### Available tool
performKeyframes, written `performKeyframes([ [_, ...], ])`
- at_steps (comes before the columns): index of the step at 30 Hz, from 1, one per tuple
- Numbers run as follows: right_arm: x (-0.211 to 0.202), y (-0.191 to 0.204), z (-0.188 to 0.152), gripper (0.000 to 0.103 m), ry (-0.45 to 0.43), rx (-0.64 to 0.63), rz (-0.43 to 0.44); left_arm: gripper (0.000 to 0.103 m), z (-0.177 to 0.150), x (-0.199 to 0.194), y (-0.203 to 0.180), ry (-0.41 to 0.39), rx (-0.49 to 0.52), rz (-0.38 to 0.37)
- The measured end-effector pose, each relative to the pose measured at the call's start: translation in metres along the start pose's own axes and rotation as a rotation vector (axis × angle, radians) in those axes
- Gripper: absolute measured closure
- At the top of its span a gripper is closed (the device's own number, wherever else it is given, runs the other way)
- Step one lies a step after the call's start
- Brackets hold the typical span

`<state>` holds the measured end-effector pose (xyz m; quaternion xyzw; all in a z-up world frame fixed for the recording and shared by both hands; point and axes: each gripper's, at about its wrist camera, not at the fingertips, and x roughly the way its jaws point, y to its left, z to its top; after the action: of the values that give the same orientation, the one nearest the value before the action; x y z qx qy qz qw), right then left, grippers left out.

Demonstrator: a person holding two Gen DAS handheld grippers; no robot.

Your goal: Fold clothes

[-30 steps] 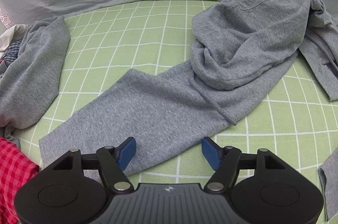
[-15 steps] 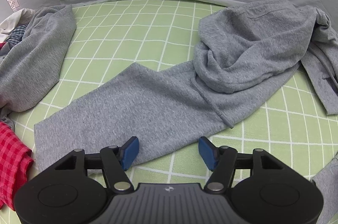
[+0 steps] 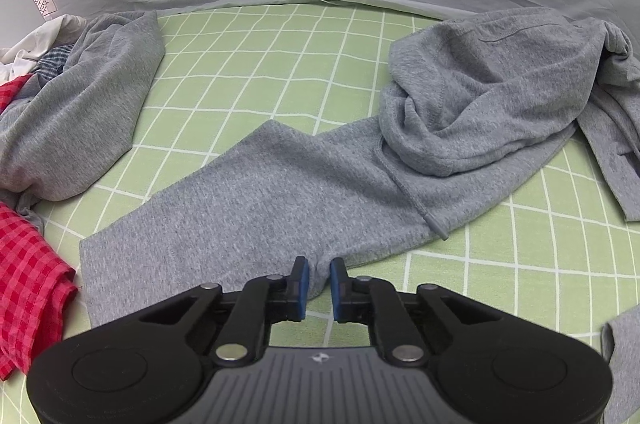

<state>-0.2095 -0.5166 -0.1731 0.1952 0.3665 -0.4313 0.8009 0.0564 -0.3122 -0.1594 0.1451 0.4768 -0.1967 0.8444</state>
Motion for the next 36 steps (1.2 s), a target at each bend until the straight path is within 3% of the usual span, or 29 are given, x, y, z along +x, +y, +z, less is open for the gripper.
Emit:
performKeyframes([
  [4, -0.001, -0.011, -0.003, 0.096, -0.004, -0.082, -0.087, 0.095, -0.002, -0.003, 0.002, 0.015, -0.020, -0.001],
  [10, -0.002, -0.069, -0.007, 0.097, 0.006, -0.044, -0.219, 0.100, -0.019, -0.016, 0.000, 0.029, -0.013, 0.021],
  [15, -0.011, -0.121, -0.020, 0.098, 0.006, 0.007, -0.290, 0.103, -0.048, -0.033, 0.008, 0.047, -0.038, 0.095],
  [18, -0.019, -0.140, -0.029, 0.098, 0.003, 0.024, -0.273, 0.103, -0.068, -0.046, 0.026, 0.066, -0.110, 0.057],
  [21, -0.025, -0.144, -0.034, 0.098, 0.018, -0.003, -0.266, 0.102, -0.079, -0.057, 0.030, 0.078, -0.129, 0.083],
  [26, -0.031, -0.146, -0.031, 0.096, 0.063, 0.027, -0.260, 0.095, -0.073, -0.073, 0.034, 0.051, -0.189, 0.039],
  [27, -0.033, -0.143, -0.028, 0.094, 0.058, 0.028, -0.254, 0.091, -0.070, -0.075, 0.032, 0.038, -0.186, 0.034],
  [30, -0.038, -0.129, -0.015, 0.071, 0.005, -0.006, -0.225, 0.081, -0.056, -0.080, 0.029, -0.002, -0.173, 0.009],
  [32, -0.041, -0.113, -0.001, 0.053, -0.051, -0.056, -0.199, 0.080, -0.048, -0.075, 0.026, -0.002, -0.161, 0.004],
  [33, -0.041, -0.102, 0.008, 0.049, -0.076, -0.088, -0.179, 0.077, -0.044, -0.072, 0.025, 0.000, -0.155, 0.004],
  [35, -0.038, -0.079, 0.026, 0.031, -0.122, -0.155, -0.136, 0.069, -0.035, -0.064, 0.020, 0.010, -0.128, 0.006],
  [36, -0.034, -0.067, 0.036, 0.029, -0.142, -0.185, -0.114, 0.063, -0.031, -0.059, 0.018, 0.015, -0.108, 0.010],
])
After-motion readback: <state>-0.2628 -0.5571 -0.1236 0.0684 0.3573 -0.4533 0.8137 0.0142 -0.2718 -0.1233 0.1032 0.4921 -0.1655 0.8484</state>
